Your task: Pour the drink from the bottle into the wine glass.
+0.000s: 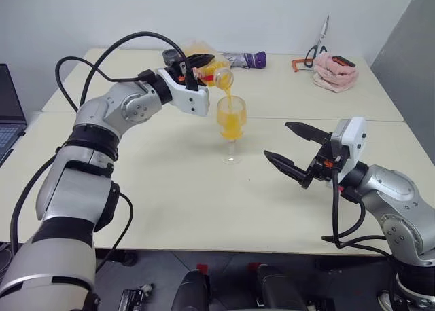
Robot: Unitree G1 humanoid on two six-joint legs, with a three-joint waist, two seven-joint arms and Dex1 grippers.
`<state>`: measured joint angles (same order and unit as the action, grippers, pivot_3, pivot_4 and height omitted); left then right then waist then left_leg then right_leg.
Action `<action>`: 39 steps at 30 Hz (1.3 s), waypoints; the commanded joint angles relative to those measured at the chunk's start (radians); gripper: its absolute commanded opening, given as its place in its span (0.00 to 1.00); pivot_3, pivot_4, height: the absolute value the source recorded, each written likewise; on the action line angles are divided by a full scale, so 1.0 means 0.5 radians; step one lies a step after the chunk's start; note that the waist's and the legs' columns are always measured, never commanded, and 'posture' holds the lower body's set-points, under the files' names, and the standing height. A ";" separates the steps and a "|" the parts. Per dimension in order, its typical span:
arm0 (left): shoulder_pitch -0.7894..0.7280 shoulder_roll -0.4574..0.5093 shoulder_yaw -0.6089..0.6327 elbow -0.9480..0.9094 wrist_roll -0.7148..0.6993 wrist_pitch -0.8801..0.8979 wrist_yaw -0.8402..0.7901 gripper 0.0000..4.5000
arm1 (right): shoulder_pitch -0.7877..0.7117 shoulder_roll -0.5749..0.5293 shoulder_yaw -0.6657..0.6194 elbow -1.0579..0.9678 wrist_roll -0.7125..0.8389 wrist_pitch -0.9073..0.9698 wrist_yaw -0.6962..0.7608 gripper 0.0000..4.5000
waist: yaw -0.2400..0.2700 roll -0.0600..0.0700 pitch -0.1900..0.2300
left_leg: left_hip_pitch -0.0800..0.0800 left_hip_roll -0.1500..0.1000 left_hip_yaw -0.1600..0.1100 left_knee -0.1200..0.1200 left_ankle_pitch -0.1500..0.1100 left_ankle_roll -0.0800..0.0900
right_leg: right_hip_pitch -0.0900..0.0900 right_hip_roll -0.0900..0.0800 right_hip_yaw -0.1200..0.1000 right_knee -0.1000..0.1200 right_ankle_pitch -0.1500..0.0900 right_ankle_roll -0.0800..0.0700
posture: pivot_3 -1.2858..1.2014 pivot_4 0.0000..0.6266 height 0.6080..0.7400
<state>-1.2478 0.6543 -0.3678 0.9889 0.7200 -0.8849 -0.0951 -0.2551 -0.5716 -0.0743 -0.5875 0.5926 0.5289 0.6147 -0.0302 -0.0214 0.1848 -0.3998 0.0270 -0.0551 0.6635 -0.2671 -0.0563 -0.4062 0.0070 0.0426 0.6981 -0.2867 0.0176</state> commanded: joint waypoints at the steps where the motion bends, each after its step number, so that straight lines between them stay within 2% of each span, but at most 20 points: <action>1: -0.092 0.035 0.007 -0.017 -0.010 -0.020 0.061 0.37 | -0.002 0.002 -0.005 -0.072 0.010 -0.053 0.025 1.00 | 0.000 0.000 0.000 | 0.000 0.000 0.000 0.000 0.000 0.000 | 0.000 0.000 0.000 0.000 0.000 0.000 | 0.52 0.24 1.00; 39: -0.139 0.051 -0.043 0.027 0.047 -0.030 0.131 0.37 | 0.003 0.006 0.009 -0.096 0.024 -0.032 0.023 1.00 | 0.000 0.000 0.000 | 0.000 0.000 0.000 0.001 0.000 0.000 | 0.000 0.000 0.000 0.001 0.000 0.000 | 0.52 0.24 1.00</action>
<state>-1.2711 0.6646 -0.3902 1.0175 0.7475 -0.8902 -0.0538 -0.2522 -0.5676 -0.0559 -0.5877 0.5927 0.5251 0.6288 -0.0303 -0.0213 0.1848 -0.3997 0.0270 -0.0550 0.6638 -0.2671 -0.0563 -0.4062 0.0069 0.0427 0.6985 -0.2867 0.0175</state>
